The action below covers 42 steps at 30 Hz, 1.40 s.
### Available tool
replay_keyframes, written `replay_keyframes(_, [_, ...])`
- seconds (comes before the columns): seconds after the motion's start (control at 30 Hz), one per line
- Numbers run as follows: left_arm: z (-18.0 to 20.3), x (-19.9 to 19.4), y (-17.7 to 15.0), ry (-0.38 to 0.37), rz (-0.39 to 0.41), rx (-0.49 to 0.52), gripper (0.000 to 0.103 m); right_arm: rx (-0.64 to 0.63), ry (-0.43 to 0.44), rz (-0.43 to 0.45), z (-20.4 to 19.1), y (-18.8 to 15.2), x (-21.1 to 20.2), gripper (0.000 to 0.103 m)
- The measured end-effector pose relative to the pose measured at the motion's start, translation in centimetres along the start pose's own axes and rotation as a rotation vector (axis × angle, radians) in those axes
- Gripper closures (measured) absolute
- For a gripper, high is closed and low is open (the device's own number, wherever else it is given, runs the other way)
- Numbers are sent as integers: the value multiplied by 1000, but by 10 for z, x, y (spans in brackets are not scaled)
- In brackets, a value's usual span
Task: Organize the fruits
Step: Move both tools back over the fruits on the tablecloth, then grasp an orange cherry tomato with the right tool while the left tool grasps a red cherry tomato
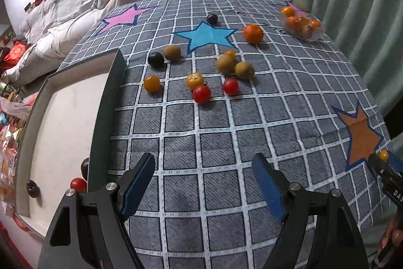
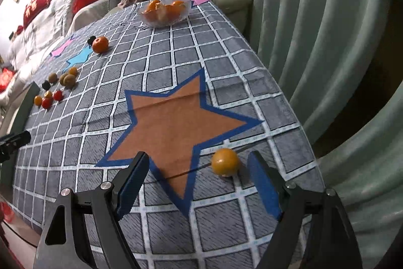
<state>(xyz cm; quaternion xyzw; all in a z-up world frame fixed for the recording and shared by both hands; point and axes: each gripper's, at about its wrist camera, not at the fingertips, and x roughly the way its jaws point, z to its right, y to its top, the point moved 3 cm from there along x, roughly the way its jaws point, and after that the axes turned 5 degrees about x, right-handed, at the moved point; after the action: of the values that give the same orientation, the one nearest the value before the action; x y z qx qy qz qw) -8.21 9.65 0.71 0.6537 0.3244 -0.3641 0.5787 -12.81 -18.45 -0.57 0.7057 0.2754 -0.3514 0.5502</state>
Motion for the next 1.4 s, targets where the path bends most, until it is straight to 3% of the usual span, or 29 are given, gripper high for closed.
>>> replay_keyframes(0.1, [-2, 11, 3, 2, -18, -18, 23, 6, 70, -1, -17, 2, 3, 19])
replay_keyframes(0.17, [-3, 17, 5, 6, -25, -27, 23, 28, 228, -3, -30, 5, 1, 19])
replay_keyframes(0.23, [-3, 24, 10, 11, -28, -35, 23, 50, 278, 18, -34, 10, -4, 19])
replay_keyframes(0.3, [-4, 29, 15, 13, -26, -40, 23, 44, 252, 46, -34, 14, -7, 18])
replay_keyframes(0.47, [-8, 45, 27, 32, -29, -54, 23, 43, 177, 23, -17, 14, -3, 18])
replay_keyframes(0.6, [-10, 55, 33, 14, -29, -82, 23, 13, 187, -2, -21, 12, 4, 18])
replay_keyframes(0.8, [-8, 60, 42, 16, -26, -93, 24, -114, 246, -41, -65, 19, 15, 18])
replay_keyframes(0.93, [-5, 60, 46, 13, -11, -76, 39, -171, 260, -67, -91, 30, 26, 18])
replay_keyframes(1.0, [-4, 60, 48, 11, -11, -72, 42, -198, 251, -72, -102, 38, 34, 18])
replay_keyframes(1.4, [-5, 62, 52, 15, -11, -87, 43, -301, 199, -110, -152, 80, 89, 20])
